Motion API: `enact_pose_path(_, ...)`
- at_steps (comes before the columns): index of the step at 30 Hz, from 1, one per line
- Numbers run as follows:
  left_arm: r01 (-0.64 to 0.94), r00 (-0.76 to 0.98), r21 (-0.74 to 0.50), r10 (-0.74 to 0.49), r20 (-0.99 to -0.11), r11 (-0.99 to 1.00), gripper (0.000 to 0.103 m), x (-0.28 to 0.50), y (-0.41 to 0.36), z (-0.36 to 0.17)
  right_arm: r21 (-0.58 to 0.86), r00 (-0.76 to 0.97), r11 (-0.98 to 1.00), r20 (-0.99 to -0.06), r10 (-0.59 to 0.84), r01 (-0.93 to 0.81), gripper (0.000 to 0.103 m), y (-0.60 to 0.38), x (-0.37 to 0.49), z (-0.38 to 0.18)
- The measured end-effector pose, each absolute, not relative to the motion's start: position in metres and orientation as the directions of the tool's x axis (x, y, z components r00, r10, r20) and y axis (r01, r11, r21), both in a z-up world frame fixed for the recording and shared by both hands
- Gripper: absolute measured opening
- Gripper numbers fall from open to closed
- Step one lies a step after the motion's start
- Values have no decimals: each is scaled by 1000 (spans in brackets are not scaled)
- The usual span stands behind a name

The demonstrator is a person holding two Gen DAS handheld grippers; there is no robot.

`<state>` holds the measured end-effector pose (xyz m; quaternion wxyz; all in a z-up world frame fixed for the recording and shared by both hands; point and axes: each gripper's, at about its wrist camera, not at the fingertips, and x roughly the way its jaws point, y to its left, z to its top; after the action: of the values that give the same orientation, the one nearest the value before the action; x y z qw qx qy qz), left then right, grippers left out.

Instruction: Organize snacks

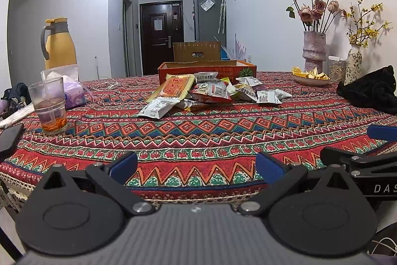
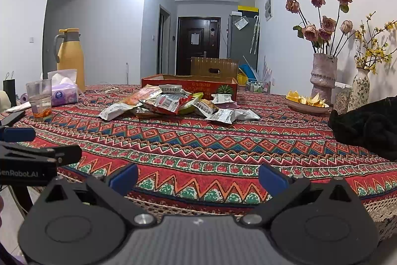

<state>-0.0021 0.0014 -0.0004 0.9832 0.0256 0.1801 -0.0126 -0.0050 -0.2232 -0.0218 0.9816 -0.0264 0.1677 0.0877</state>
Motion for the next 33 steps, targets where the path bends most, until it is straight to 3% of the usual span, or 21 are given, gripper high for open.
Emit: enact_pose_path(33,31,939,46,-13,-344,998,103,14,6,8,-26,933,988,-333,136,-153,103,-232,16,-18)
